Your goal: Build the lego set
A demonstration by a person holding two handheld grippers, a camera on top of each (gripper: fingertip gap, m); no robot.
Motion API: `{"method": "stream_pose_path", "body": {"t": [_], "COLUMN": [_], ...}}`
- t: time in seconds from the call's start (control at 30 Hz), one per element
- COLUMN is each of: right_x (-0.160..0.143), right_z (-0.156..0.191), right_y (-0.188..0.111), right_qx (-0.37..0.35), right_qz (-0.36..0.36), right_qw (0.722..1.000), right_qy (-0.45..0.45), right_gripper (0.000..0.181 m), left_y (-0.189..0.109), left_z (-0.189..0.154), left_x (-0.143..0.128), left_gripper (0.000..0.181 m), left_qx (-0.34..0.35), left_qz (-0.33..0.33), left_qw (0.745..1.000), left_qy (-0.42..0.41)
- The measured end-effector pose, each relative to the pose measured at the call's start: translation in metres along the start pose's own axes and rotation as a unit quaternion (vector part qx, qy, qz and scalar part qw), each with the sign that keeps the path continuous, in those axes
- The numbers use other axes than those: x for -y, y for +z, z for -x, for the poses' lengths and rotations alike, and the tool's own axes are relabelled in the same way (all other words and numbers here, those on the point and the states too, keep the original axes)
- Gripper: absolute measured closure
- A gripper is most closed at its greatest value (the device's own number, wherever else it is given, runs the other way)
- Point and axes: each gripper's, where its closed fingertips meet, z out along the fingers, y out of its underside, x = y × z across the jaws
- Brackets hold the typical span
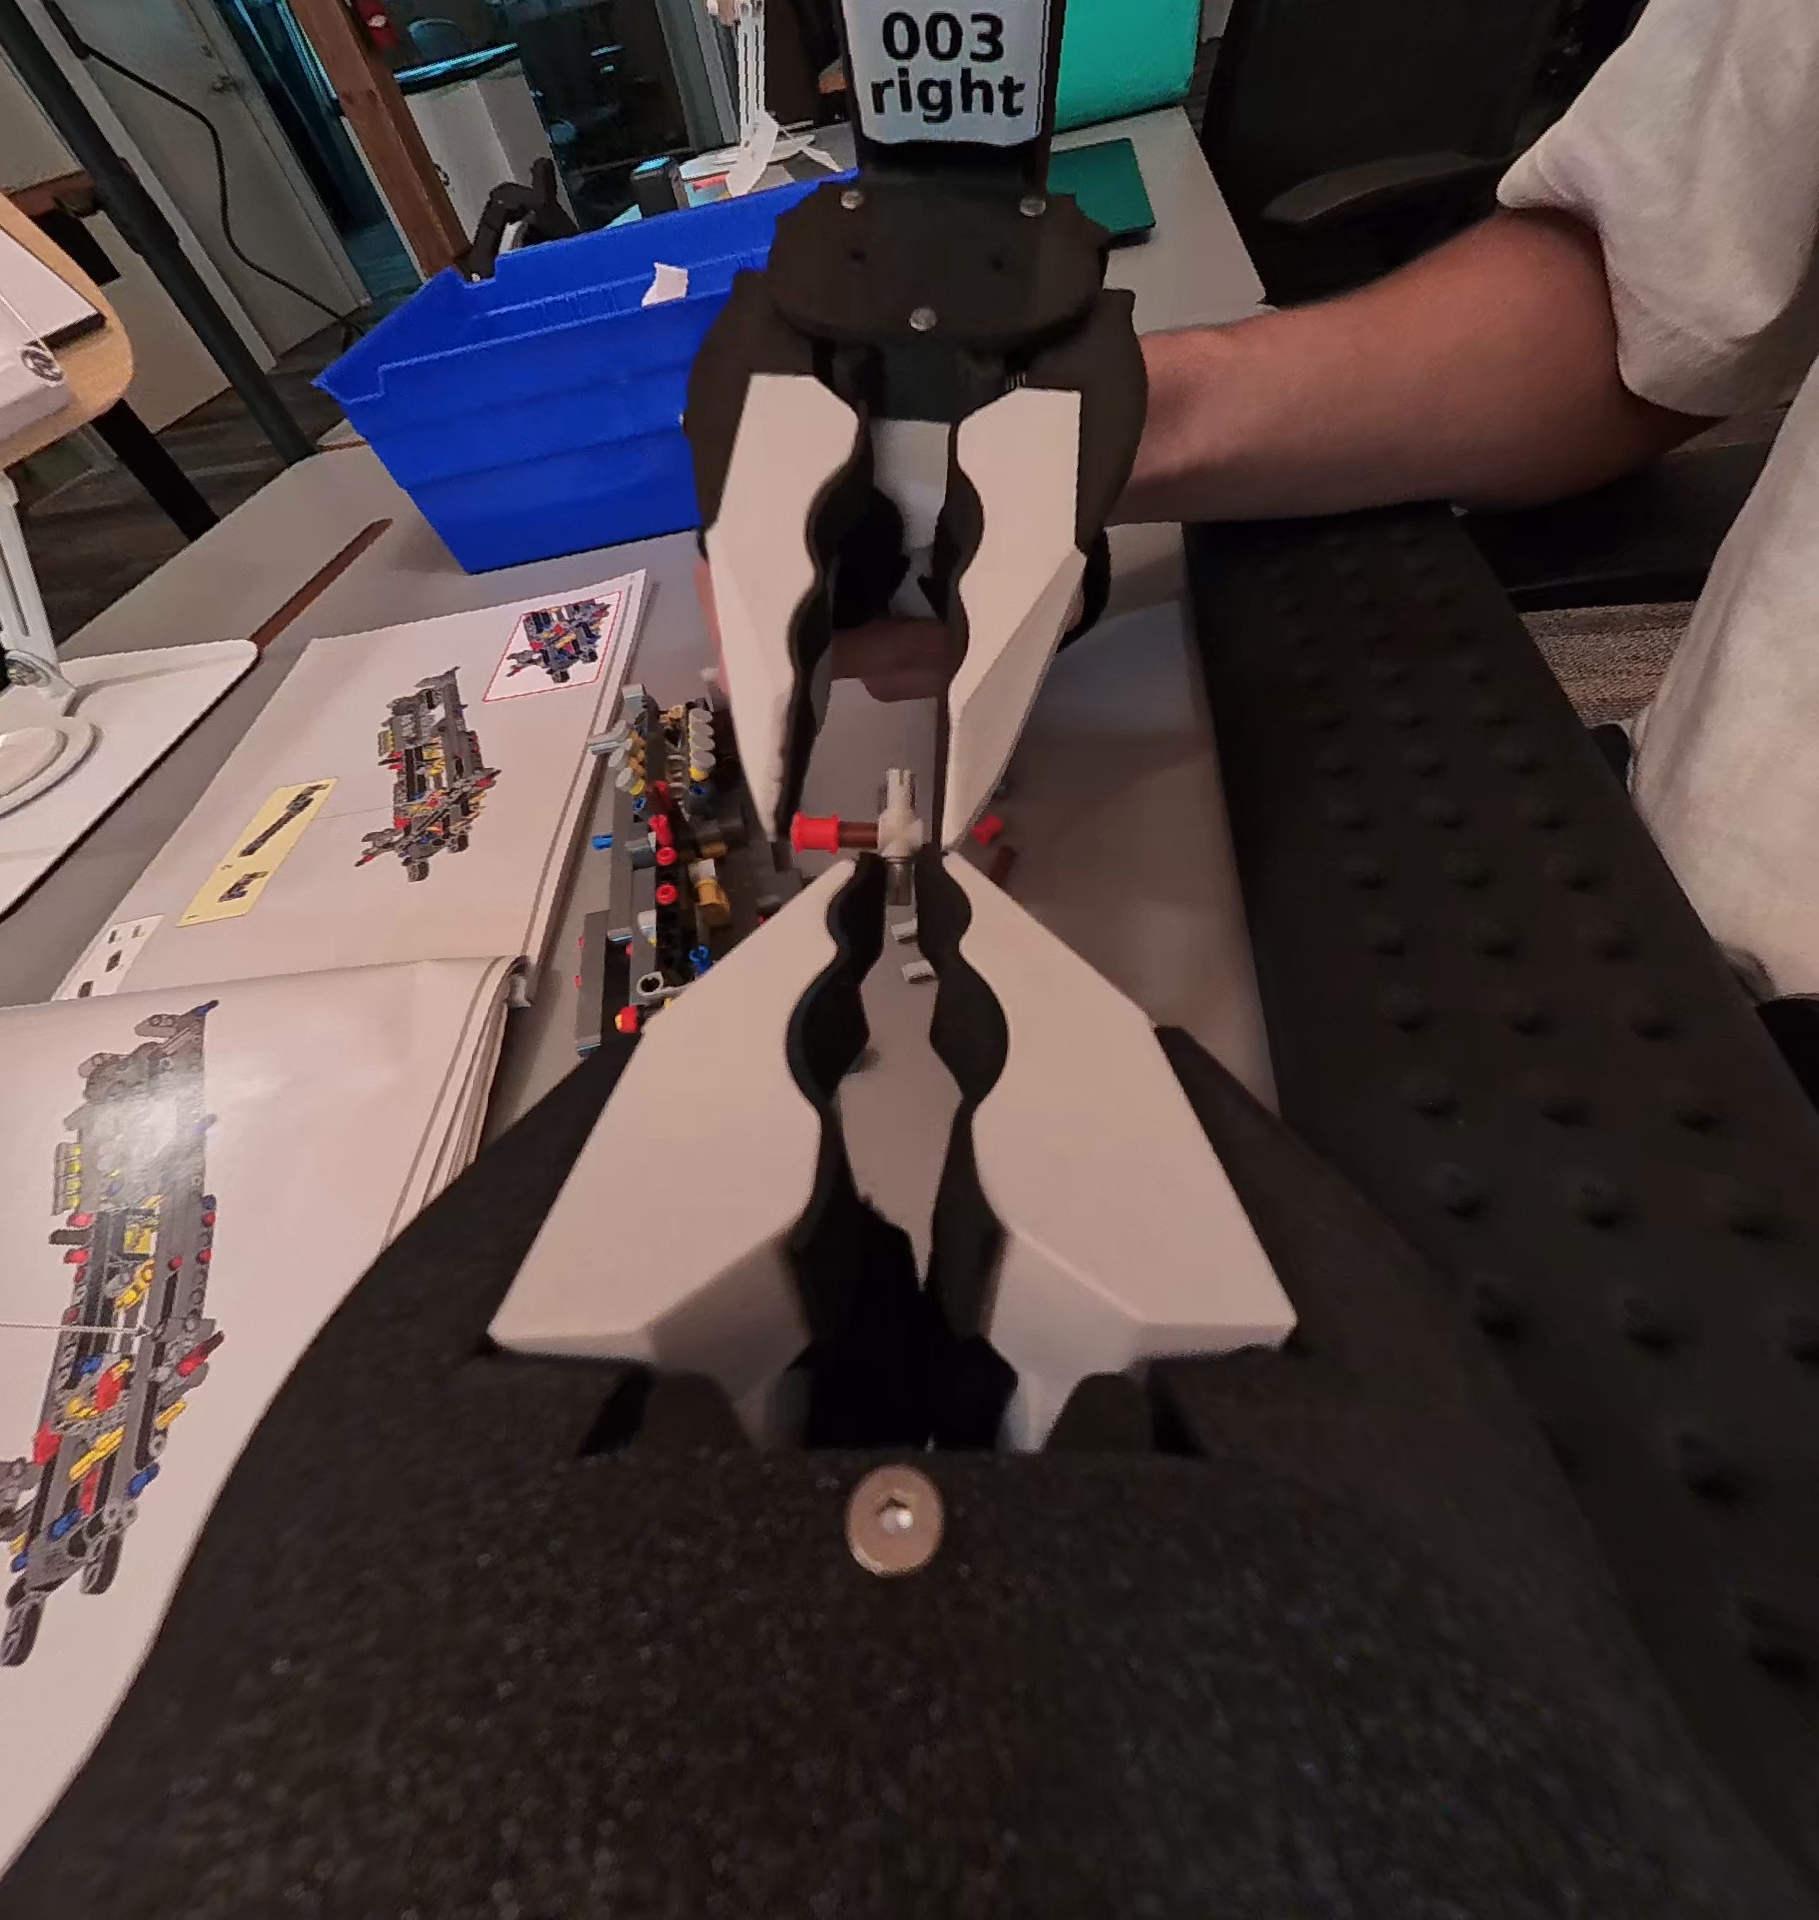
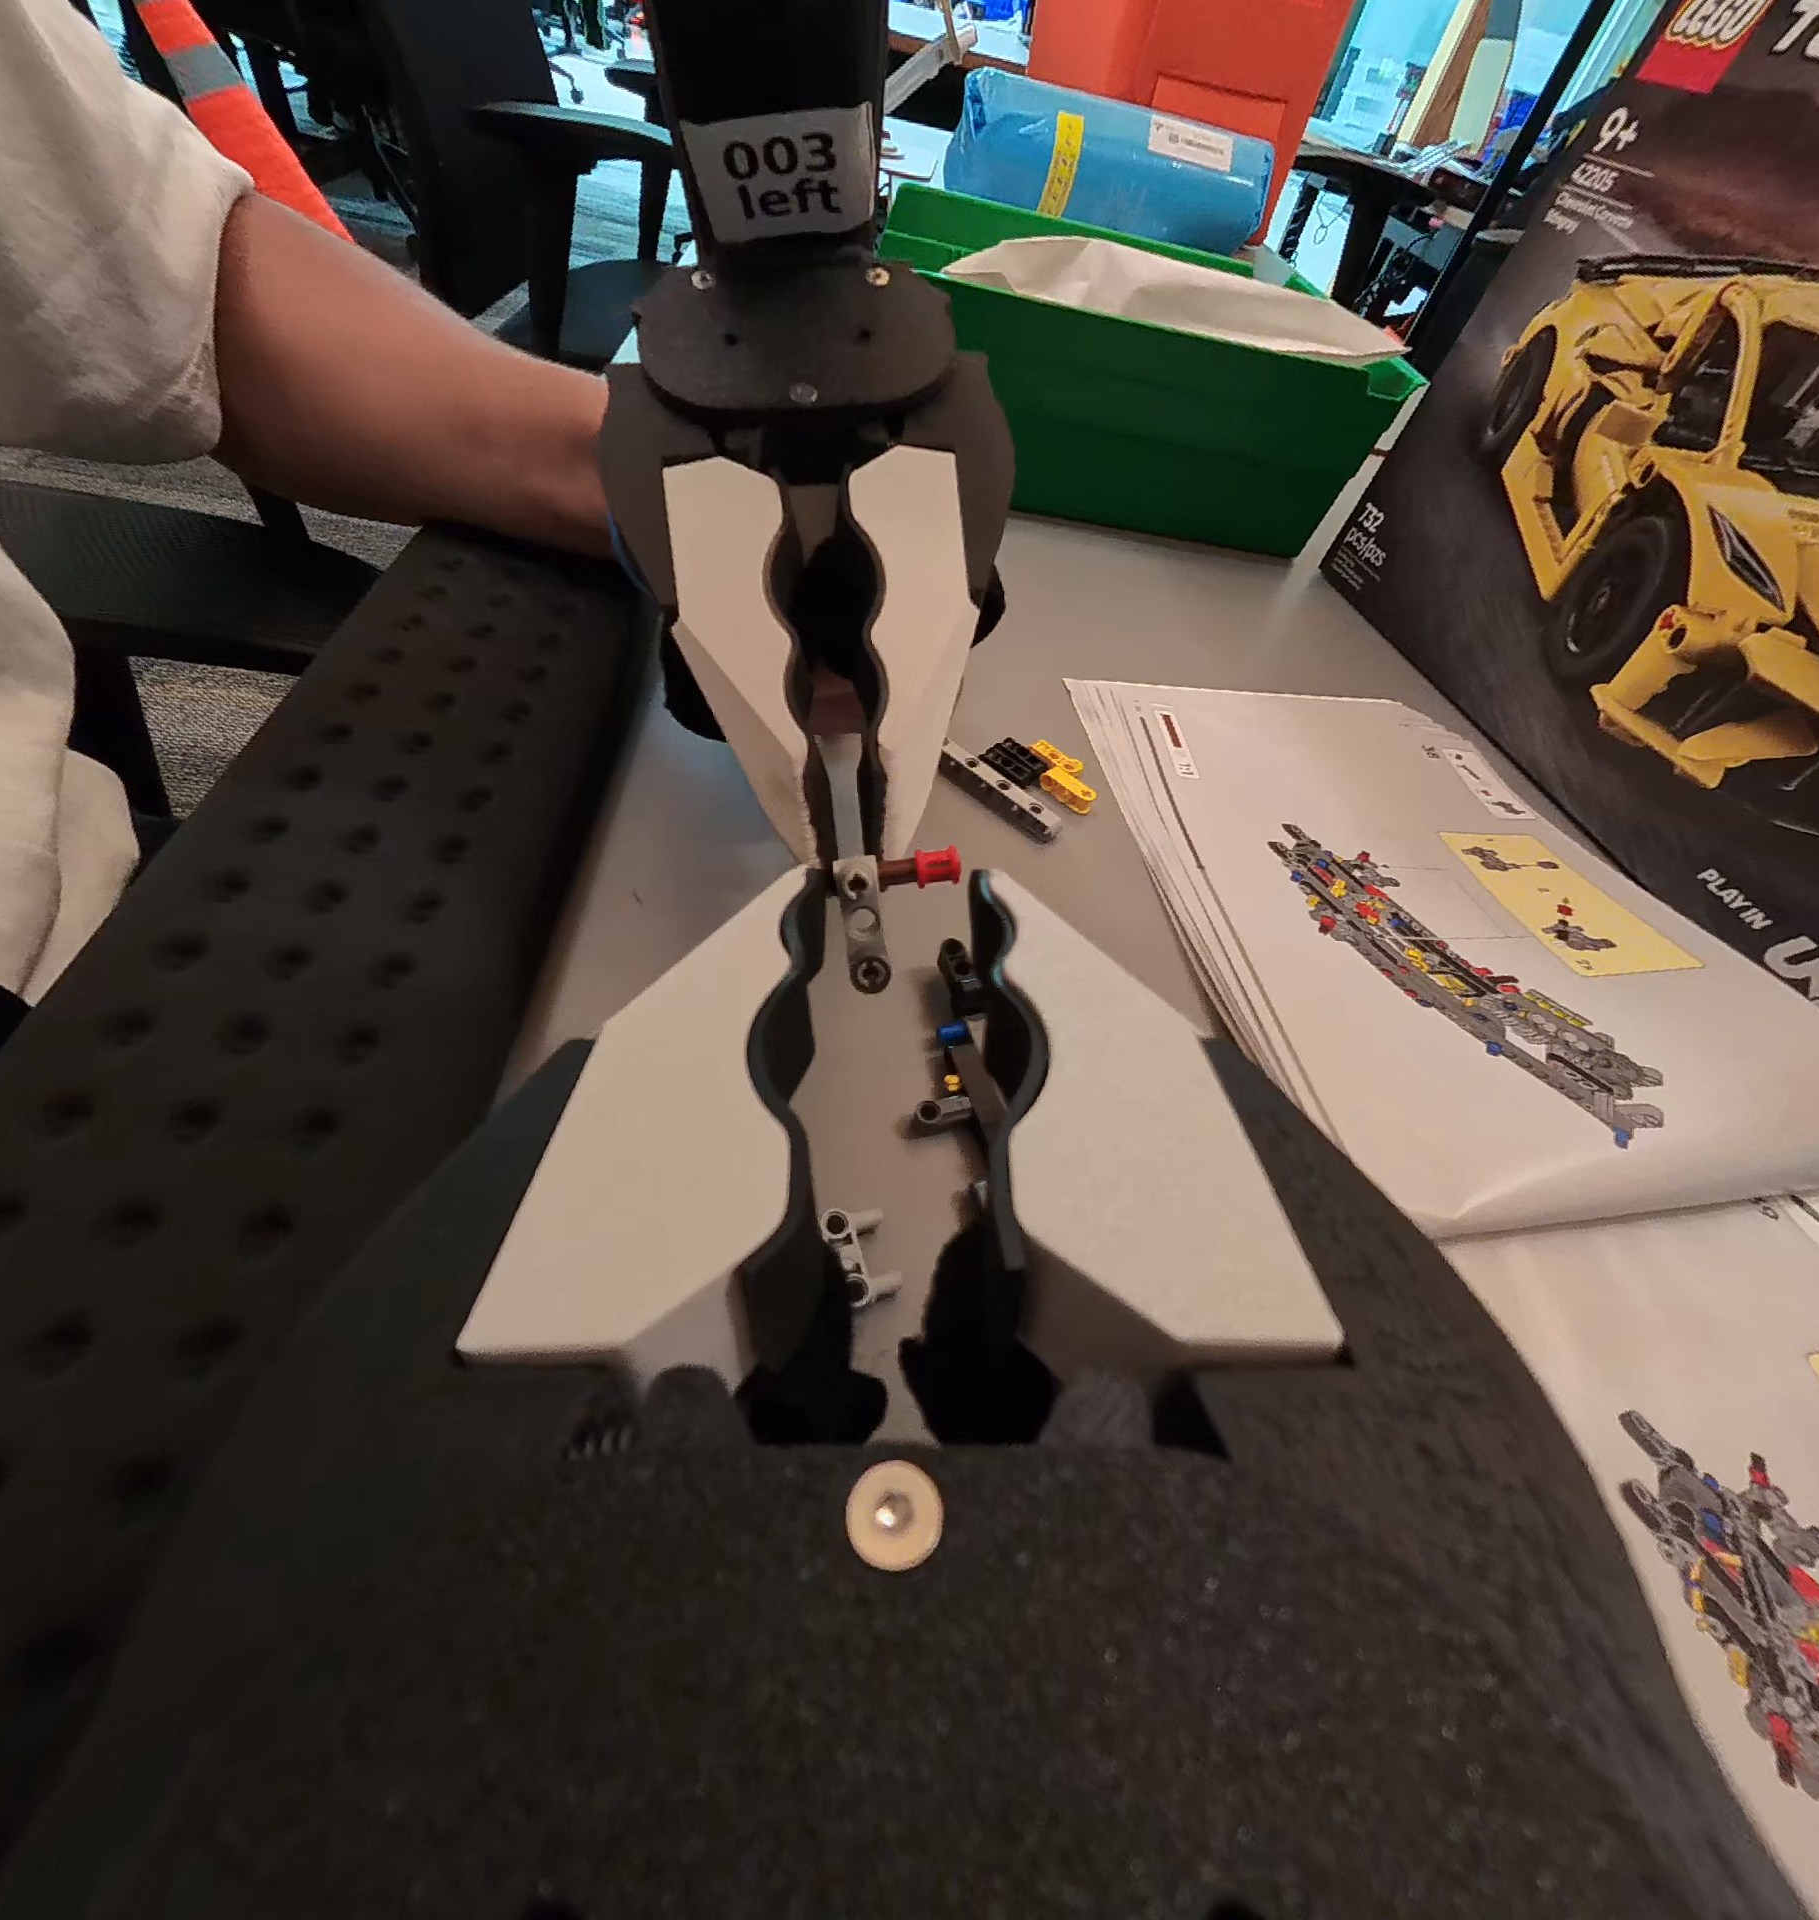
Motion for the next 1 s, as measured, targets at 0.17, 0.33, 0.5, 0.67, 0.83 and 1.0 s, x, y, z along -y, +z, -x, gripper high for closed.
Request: {"method": "stream_pose_path", "body": {"t": [0.17, 0.33, 0.5, 0.67, 0.83, 1.0], "right_x": [-0.0008, -0.0005, -0.0051, -0.0052, -0.0072, -0.0076], "right_z": [0.0029, 0.0020, 0.0037, 0.0029, 0.0033, 0.0042], "right_y": [0.0002, -0.0003, 0.0016, 0.0016, 0.0020, 0.0024], "right_qx": [0.008, 0.011, 0.011, 0.005, 0.002, 0.001], "right_qz": [0.003, 0.003, 0.016, 0.016, 0.026, 0.028], "right_qw": [1.000, 1.000, 1.000, 1.000, 1.000, 1.000], "right_qy": [-0.001, 0.008, 0.006, 0.001, -0.003, -0.011], "right_gripper": [0.158, 0.160, 0.160, 0.161, 0.163, 0.168], "left_y": [0.0002, -0.0005, 0.0003, 0.0003, 0.0009, 0.0008], "left_z": [-0.0016, -0.0017, -0.0027, -0.0017, 0.0003, 0.0004], "left_x": [-0.0007, -0.0003, -0.0049, -0.0050, -0.0063, -0.0071], "left_gripper": [0.176, 0.176, 0.176, 0.176, 0.176, 0.176], "left_qx": [-0.004, -0.004, -0.002, 0.004, 0.011, 0.012], "left_qz": [0.002, 0.002, 0.014, 0.016, 0.019, 0.023], "left_qw": [1.000, 1.000, 1.000, 1.000, 1.000, 0.999], "left_qy": [0.001, 0.001, 0.009, 0.015, 0.016, 0.022]}}
